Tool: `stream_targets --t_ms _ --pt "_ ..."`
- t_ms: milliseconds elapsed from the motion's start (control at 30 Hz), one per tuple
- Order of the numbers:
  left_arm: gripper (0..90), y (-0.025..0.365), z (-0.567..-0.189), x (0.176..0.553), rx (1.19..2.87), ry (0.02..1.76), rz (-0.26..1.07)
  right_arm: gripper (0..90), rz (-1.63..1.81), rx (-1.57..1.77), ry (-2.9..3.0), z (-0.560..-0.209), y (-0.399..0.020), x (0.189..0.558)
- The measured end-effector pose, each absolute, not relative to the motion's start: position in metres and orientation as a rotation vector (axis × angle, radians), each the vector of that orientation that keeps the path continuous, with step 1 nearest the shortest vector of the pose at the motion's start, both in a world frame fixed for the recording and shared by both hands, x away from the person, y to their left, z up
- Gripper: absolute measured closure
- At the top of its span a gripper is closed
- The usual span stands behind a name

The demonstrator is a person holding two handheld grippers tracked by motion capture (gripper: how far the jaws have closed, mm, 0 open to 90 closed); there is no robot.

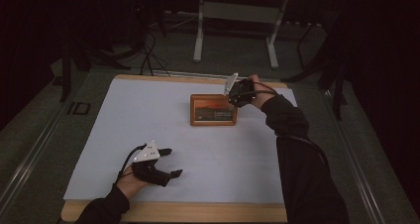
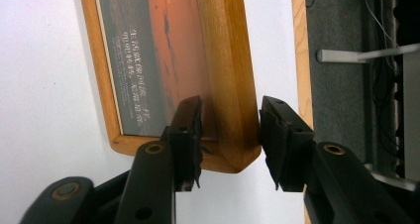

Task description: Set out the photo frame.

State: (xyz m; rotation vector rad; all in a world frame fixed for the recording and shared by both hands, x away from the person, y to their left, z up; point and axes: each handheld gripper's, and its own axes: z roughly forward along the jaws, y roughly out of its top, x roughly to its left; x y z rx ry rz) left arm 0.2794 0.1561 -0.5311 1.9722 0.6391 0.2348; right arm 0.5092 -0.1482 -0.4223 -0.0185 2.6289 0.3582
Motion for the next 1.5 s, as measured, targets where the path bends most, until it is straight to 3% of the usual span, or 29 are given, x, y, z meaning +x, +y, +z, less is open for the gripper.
stream_targets --t_ms 667,867,1000,1500 --pt "13.7 0.155 -0.53 0.279 1.981 0.633 0.243 41.8 0.581 0.186 2.589 -0.413 -0.149 0.486" --pt "13.6 0.155 -0.528 0.279 1.978 0.635 0.251 19.7 0.777 0.421 2.637 -0.407 -0.156 0.474" --pt "13.7 0.154 -0.528 0.279 1.981 0.633 0.253 13.2 0.842 0.502 2.646 -0.408 -0.161 0.465" --pt "13.7 0.154 -0.528 0.279 1.979 0.634 0.254 10.3 1.047 0.615 2.544 -0.42 -0.193 0.43"
